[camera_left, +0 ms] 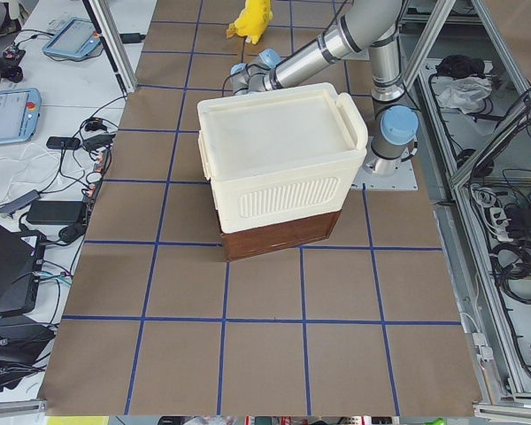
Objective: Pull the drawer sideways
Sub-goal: 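Close the left gripper around the white drawer handle, then pull the handle with the left gripper, sliding the drawer outward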
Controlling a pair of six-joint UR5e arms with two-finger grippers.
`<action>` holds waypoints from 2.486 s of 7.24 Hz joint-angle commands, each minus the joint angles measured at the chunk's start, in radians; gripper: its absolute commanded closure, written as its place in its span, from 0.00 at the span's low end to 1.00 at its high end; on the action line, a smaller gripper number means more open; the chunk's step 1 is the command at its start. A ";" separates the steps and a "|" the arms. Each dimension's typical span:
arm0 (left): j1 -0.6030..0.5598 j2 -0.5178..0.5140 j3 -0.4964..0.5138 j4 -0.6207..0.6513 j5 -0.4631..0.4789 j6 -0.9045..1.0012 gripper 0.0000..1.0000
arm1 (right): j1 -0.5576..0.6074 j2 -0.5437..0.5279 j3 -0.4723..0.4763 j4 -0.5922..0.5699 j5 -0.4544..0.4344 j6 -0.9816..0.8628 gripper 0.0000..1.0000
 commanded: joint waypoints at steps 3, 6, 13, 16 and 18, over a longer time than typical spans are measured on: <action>0.001 -0.002 0.002 -0.001 -0.004 -0.003 0.66 | 0.000 0.000 0.000 0.000 0.000 0.001 0.00; 0.001 -0.002 0.002 -0.001 -0.007 -0.004 0.77 | 0.000 0.000 0.000 0.000 0.000 0.001 0.00; -0.004 -0.008 0.021 -0.002 -0.007 0.008 0.77 | 0.000 0.000 0.000 0.000 0.000 0.001 0.00; -0.010 -0.008 0.022 -0.001 -0.007 0.014 0.77 | 0.000 0.000 0.000 0.000 0.000 0.001 0.00; -0.027 -0.010 0.033 0.002 -0.013 0.014 0.77 | 0.000 0.000 0.000 0.000 0.000 -0.001 0.00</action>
